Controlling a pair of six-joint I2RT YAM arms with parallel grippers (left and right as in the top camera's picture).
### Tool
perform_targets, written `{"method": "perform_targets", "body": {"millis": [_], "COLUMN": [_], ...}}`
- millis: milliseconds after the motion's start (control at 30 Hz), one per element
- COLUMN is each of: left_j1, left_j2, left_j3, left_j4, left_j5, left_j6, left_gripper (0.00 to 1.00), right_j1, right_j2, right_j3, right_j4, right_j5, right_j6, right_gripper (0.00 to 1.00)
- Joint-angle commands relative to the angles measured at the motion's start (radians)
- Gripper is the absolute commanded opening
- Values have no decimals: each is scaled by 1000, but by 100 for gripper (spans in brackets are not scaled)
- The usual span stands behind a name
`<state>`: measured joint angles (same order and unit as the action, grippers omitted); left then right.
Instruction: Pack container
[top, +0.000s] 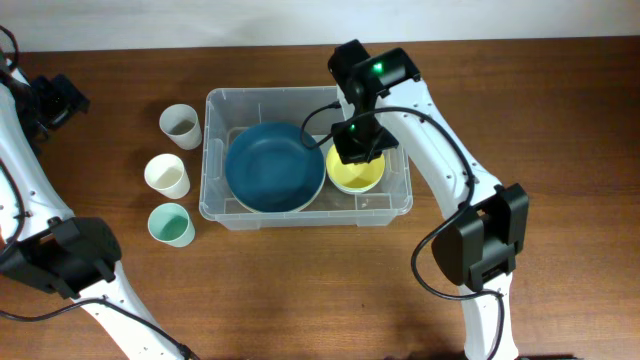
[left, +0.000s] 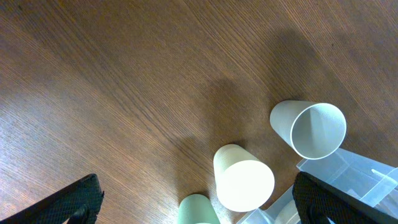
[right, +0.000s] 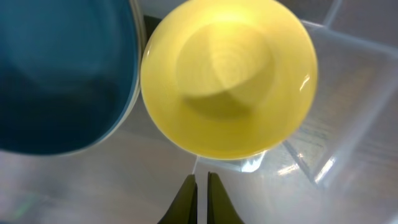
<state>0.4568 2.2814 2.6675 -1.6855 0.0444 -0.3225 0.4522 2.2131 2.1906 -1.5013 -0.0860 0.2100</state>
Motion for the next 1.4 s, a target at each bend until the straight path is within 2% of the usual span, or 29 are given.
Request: {"method": "perform_targets", "body": {"millis": [0,400,733,1367], "left_j1": [3,3,2,3], "left_j2": [-4,-4,-4,-4], "left_j3": [-3,-3,-3,-3], "left_j4": [1,1,1,1], "left_j5": [-5,-5,-5,-5], "left_j6": [-14,-14,-14,-14], "left_gripper": [99,99,99,99], "right_j1": [-3,-37,-89,-85], "right_j2": [-11,19,27,90], "right_j3": [-61,-172,-195,-195], "right_j4": [59,238,262,407], "right_j5": [16,21,20,12], "right_j6": [8,8,8,9], "right_gripper": [4,4,4,4]}}
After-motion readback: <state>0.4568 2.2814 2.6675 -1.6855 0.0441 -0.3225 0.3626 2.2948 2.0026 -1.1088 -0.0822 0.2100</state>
